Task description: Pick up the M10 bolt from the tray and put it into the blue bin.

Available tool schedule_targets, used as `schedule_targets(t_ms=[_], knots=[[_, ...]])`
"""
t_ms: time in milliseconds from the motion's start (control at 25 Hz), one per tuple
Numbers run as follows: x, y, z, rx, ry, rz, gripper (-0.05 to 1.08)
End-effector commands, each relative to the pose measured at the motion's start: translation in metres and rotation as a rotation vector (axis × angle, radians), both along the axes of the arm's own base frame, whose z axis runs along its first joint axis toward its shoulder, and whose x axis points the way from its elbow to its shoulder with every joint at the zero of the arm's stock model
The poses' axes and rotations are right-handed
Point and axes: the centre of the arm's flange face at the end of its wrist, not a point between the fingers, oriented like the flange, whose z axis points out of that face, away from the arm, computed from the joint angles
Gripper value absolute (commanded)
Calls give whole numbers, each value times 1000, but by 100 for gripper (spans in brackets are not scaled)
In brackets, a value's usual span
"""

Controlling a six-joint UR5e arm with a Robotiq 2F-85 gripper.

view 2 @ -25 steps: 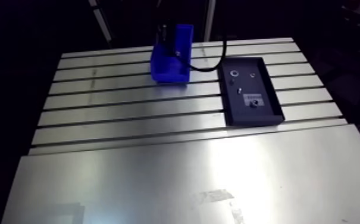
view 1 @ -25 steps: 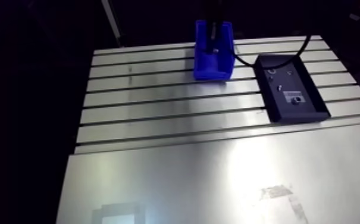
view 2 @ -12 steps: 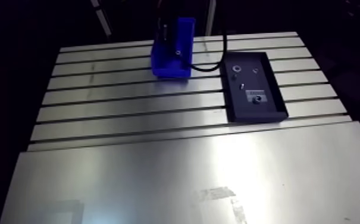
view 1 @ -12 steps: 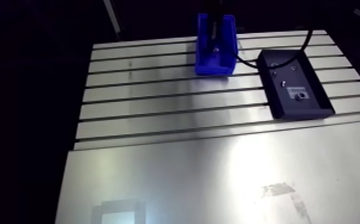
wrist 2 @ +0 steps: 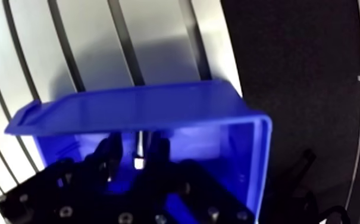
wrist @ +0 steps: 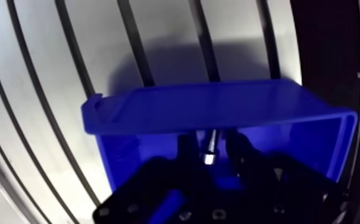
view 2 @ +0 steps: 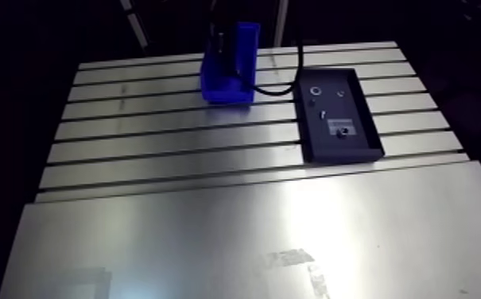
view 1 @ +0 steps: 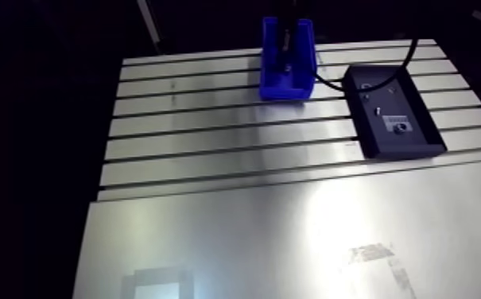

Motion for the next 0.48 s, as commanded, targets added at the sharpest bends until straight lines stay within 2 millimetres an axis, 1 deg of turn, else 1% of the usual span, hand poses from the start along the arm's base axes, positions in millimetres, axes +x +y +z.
schedule_targets(t_ms=[40,80,240,480], knots=[[1,3,8,3,11,-2,2],[1,3,12,2,16,-2,2],[2,3,39,2,50,-1,2],[7,3,89,7,87,5,2]])
